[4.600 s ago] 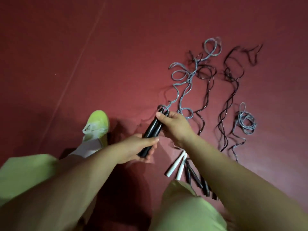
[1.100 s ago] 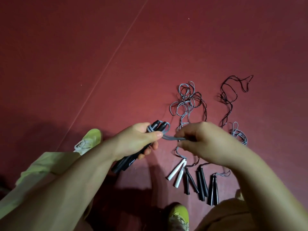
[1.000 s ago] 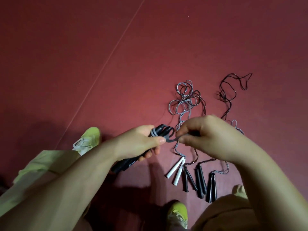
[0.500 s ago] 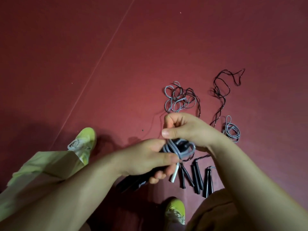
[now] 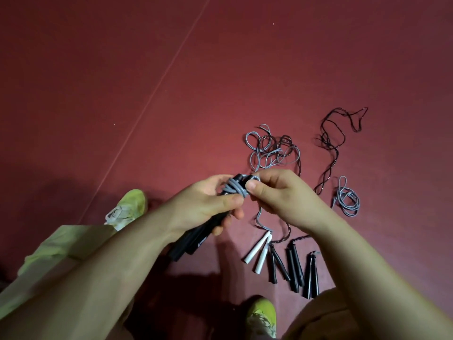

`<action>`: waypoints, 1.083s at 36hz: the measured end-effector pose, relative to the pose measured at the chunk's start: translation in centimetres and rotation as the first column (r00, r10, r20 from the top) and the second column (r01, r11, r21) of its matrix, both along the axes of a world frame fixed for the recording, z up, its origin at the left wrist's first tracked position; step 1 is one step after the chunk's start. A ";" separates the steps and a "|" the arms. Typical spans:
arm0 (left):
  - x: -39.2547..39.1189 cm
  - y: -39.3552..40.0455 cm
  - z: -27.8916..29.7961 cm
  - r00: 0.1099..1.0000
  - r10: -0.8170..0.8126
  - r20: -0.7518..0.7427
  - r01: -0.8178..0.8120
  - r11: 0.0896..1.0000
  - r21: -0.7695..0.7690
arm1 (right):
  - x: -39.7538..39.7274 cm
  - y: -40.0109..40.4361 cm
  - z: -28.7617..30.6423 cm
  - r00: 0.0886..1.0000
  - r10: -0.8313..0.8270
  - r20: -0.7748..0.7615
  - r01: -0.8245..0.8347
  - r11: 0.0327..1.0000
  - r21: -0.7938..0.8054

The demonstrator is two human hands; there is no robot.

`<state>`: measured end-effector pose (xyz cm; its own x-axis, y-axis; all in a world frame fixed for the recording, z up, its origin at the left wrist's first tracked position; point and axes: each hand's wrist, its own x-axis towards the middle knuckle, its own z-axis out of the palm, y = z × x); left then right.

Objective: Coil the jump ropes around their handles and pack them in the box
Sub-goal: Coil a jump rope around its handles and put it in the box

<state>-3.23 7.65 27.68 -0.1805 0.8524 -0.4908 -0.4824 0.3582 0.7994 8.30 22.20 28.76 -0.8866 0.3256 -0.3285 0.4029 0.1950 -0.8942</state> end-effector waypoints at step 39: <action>0.7 0.5 0.1 0.896 -0.215 -0.388 0.106 0.953 -0.284 | -0.6 -1.6 -1.7 0.926 -0.321 0.201 0.318 0.947 0.045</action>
<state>-2.56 8.12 27.82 -0.2829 0.7463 -0.6024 -0.0497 0.6158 0.7863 7.66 20.63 27.08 -0.6497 0.5853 -0.4851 0.6183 0.0355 -0.7852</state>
